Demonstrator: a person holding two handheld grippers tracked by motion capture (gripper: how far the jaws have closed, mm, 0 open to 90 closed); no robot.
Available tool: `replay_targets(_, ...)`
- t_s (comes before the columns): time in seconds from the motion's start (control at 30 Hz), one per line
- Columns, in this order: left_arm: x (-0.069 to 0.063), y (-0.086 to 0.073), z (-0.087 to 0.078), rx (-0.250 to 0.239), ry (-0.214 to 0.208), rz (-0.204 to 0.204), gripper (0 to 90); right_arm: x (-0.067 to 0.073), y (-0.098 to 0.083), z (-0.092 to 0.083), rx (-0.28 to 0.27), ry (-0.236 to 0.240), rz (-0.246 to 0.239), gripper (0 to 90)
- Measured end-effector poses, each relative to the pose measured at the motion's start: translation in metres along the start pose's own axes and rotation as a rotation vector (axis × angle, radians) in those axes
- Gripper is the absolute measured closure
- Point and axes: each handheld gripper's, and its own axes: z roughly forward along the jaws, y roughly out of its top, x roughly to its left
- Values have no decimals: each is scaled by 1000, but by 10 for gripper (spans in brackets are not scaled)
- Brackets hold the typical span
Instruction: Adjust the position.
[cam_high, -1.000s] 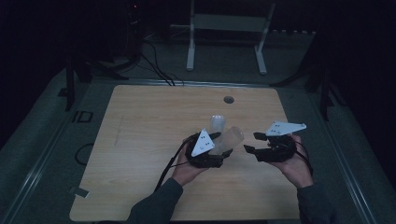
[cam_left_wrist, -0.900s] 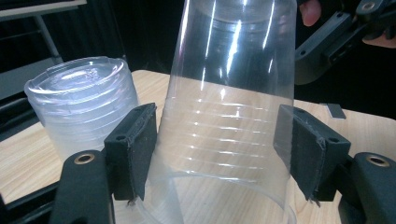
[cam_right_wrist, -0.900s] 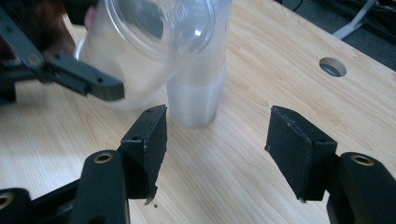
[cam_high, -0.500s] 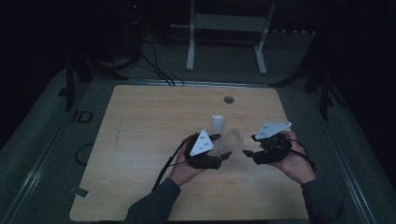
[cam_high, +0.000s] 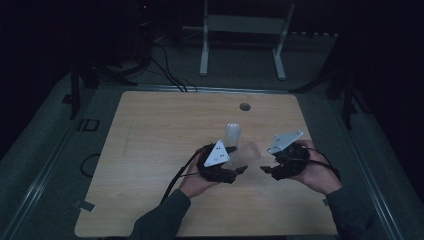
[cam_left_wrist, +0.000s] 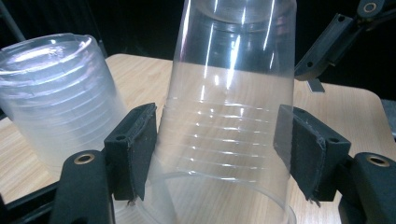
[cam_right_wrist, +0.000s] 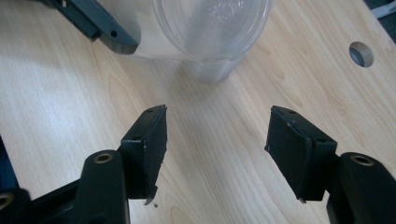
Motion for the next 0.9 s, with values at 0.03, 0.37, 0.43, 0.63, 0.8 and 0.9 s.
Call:
replay_targets(0.03,0,0,0,6,-3,4,308,0,0,0,9,2,-8,380)
replay_targets(0.37,3,0,2,70,-14,20,308,1,3,-2,51,31,-61,381)
replay_targets(0.43,2,0,3,78,-23,28,308,0,4,-3,60,35,-69,380)
replay_targets(0.63,-2,2,6,111,-48,67,308,2,6,-4,87,49,-102,380)
replay_targets(0.8,-4,2,8,133,-63,91,308,2,8,-4,99,68,-120,383)
replay_targets(0.9,-6,2,10,153,-67,107,308,2,8,-4,122,78,-131,383)
